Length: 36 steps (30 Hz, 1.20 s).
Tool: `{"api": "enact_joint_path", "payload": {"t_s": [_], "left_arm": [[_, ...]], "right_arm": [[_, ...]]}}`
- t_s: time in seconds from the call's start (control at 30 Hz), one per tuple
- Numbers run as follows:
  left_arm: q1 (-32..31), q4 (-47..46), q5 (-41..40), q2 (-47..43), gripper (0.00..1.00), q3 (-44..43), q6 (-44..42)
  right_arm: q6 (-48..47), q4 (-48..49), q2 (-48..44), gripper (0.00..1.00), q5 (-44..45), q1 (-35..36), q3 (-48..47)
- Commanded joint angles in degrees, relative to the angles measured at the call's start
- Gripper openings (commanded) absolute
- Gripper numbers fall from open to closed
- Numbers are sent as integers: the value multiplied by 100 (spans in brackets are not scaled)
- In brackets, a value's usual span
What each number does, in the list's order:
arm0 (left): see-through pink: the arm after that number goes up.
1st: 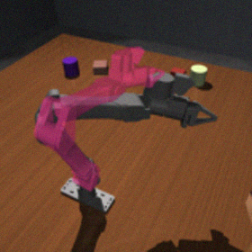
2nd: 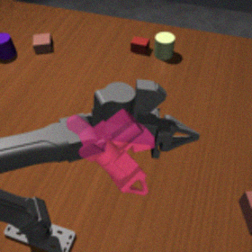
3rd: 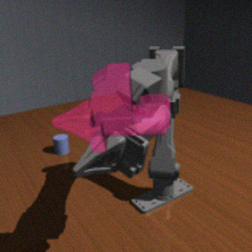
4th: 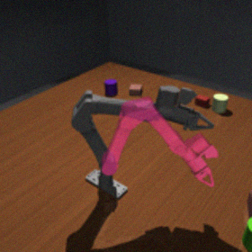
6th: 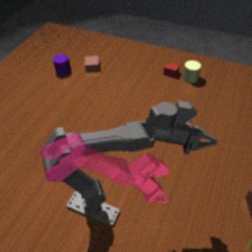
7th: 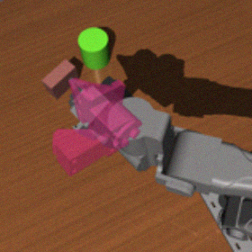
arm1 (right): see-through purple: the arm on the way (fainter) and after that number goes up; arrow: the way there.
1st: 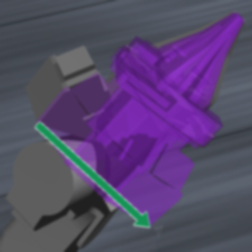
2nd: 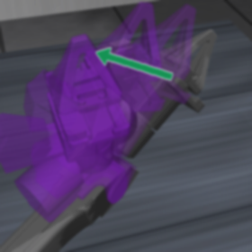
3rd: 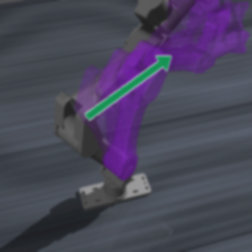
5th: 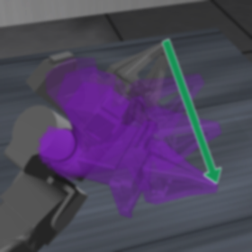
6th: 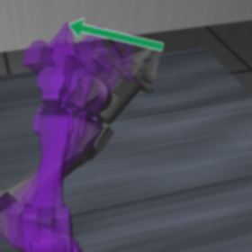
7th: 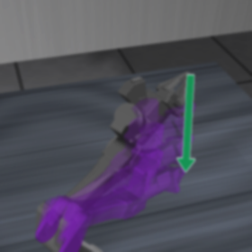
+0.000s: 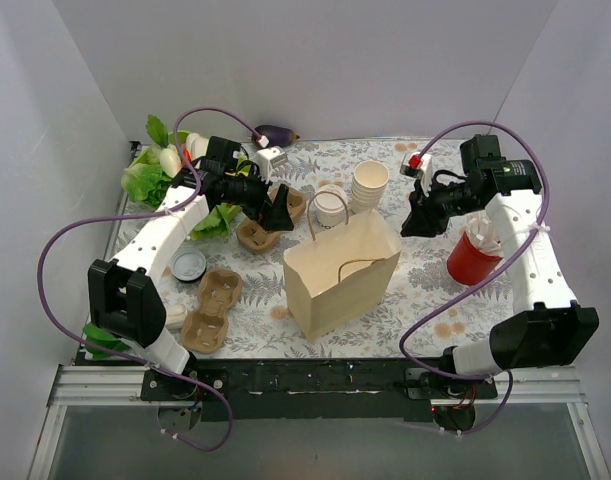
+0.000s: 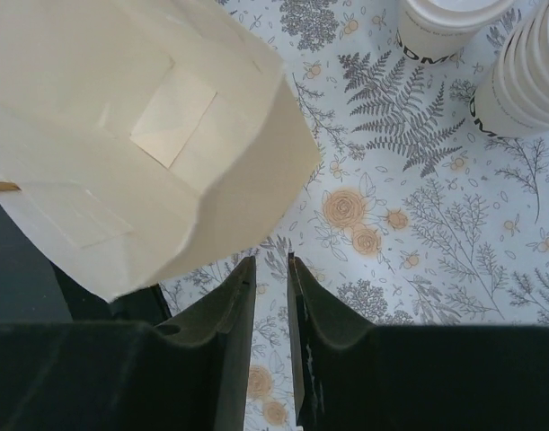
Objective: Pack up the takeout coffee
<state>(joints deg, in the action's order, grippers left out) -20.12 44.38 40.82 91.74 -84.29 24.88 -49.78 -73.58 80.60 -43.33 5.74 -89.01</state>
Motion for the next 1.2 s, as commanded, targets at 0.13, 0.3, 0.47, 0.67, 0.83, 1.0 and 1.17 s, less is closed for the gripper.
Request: {"api": "enact_joint_path", "payload": {"t_s": [0.13,0.3,0.47,0.67,0.83,1.0,1.17], "left_arm": [[-10,904,-1662,-323,95,-211,-492],[-1,1677,-3442,-921,93,553,-1056],[34,2101,-4372,-983,88,1360,-310],[122,1934,-4100,-1238,82,1723,43],[122,1785,-3459,-1212,77,1837,166],[131,1566,-2994,-1027,72,1732,236],[96,1494,-2710,-825,71,1512,298]], "right_arm": [[1092,607,158,29,105,-187,-459],[1681,1319,281,30,465,-406,-424],[2385,2066,387,30,844,-459,-450],[2877,2726,342,33,827,-459,-301],[2974,2770,404,34,695,-459,-248],[2948,2735,360,35,721,-459,-266],[2904,2709,176,36,774,-459,-38]]}}
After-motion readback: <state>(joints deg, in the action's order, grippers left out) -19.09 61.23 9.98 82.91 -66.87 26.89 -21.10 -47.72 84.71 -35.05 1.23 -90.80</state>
